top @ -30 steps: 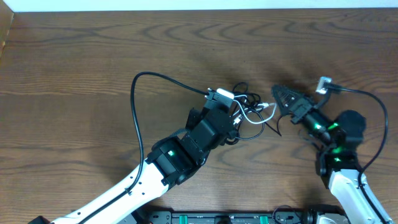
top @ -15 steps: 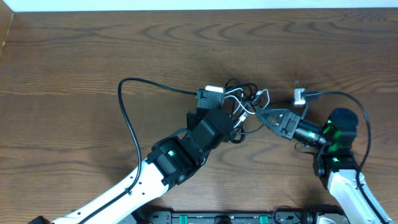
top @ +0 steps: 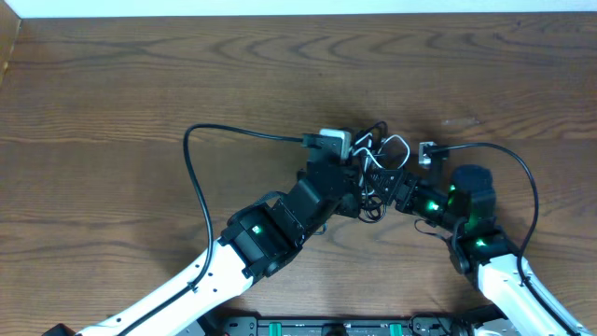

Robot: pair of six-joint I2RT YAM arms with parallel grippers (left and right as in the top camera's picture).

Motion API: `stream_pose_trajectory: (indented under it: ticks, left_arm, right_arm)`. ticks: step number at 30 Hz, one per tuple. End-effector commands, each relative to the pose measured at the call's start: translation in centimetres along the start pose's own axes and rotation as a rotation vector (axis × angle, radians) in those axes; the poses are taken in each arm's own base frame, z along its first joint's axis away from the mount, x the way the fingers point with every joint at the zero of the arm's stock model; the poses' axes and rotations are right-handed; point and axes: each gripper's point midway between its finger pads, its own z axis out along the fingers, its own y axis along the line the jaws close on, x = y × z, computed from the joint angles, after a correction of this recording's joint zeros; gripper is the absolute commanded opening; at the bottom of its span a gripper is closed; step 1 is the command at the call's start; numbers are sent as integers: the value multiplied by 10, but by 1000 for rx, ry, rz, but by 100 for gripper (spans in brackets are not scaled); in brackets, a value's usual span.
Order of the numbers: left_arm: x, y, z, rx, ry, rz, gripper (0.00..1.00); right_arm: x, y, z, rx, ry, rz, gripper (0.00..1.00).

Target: Untangle cables

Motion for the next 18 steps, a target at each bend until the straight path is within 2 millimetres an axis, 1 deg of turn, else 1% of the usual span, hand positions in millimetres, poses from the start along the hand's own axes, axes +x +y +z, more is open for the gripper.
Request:
stream_pose_trajectory:
  ticks: [1, 3, 4, 5, 6, 9, 12, 14, 16, 18]
  left_arm:
    - [3, -24, -4, 125, 43, -7, 8]
    - [1, -26, -7, 134, 34, 39, 8]
    - [-1, -27, -10, 140, 25, 65, 8]
    - [-5, -29, -16, 152, 6, 102, 8]
    - [-9, -31, -21, 162, -11, 127, 8]
    - [-22, -35, -39, 184, -70, 206, 8]
    - [-38, -32, -55, 162, -146, 249, 9]
    - [-50, -26, -66, 117, -211, 271, 9]
    - [-65, -14, -76, 45, -282, 259, 9]
    - [-75, -4, -84, -18, -334, 243, 16]
  right_arm:
    - [-19, -26, -1, 163, -141, -14, 34]
    - [-23, -41, -4, 241, -180, 0, 18]
    - [-24, -48, -7, 277, -193, 7, 13]
    - [-24, -58, -10, 325, -203, 18, 3]
    - [-23, -62, -11, 345, -204, 22, 1]
    - [-18, -68, -12, 372, -185, 35, 1]
    - [-15, -71, -13, 384, -175, 41, 1]
    - [-15, -71, -13, 385, -174, 41, 1]
    - [-14, -72, -13, 389, -171, 43, 1]
    - [-13, -73, -13, 393, -167, 46, 1]
